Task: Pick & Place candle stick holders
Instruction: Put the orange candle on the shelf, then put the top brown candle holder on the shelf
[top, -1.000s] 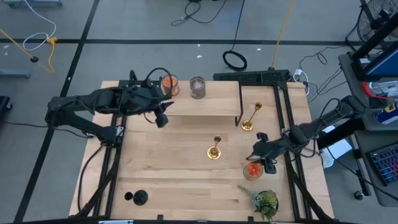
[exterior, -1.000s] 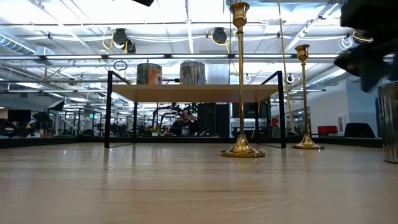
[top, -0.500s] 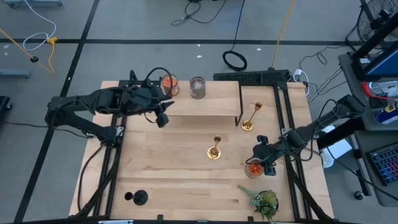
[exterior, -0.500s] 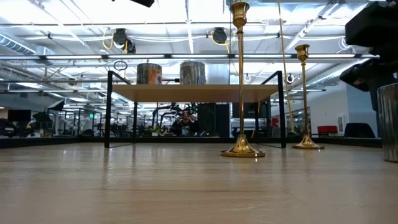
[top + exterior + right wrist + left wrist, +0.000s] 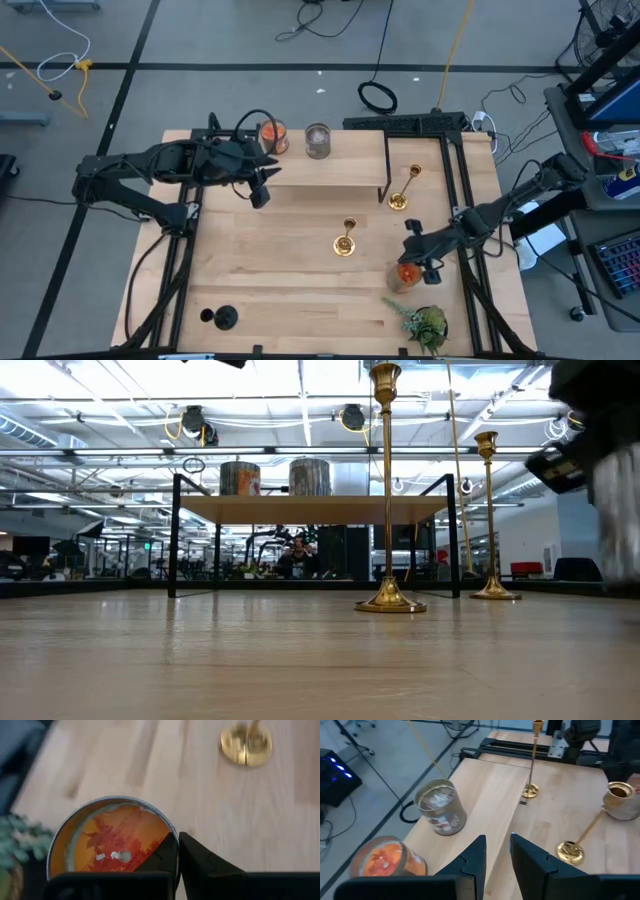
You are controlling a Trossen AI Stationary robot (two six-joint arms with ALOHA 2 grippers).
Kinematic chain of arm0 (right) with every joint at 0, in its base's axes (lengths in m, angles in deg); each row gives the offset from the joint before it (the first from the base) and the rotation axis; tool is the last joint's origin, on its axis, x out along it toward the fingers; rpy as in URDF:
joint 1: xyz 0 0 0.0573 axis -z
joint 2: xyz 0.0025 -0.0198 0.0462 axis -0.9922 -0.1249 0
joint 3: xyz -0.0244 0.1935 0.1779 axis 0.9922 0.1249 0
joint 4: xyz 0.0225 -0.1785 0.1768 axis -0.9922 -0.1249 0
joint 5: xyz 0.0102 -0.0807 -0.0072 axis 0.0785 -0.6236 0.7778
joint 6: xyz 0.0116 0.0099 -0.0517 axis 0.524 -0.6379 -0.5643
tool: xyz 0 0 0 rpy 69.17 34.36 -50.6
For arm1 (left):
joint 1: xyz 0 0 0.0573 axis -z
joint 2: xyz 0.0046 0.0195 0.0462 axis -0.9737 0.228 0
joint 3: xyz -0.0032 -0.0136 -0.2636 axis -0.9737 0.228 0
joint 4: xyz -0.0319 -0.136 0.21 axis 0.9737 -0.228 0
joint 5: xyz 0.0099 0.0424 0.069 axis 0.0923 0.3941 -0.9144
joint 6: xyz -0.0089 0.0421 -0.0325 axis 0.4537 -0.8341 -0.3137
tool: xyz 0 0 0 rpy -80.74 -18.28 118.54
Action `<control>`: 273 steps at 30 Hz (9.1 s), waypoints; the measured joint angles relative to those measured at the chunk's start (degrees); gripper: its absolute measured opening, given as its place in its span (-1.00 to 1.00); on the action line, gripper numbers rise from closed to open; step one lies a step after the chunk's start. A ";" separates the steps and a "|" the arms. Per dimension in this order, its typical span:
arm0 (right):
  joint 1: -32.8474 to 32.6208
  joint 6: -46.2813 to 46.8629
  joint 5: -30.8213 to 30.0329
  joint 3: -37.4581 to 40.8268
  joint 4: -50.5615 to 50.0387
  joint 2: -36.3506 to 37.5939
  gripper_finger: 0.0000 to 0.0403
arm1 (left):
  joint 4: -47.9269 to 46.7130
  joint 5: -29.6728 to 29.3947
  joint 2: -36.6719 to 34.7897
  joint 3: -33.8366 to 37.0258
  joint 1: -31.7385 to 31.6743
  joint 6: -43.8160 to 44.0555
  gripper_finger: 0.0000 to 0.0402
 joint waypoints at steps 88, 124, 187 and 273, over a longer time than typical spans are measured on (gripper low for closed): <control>65.13 -28.67 -1.92 -52.02 -15.61 -33.64 -0.81 | 2.89 1.27 0.02 -0.02 0.02 -3.34 -0.54; 44.33 -25.38 -1.82 -50.61 -31.31 -10.08 -0.20 | 0.83 1.09 -2.17 0.46 9.88 -3.48 -0.54; 33.61 -8.61 -24.90 -3.93 -10.56 11.55 -0.93 | 16.25 -3.43 -15.82 21.55 13.18 1.65 -0.54; 47.89 -19.26 -0.65 -54.71 -24.85 -20.64 -0.25 | 16.00 -3.32 -15.74 21.57 13.18 1.31 -0.54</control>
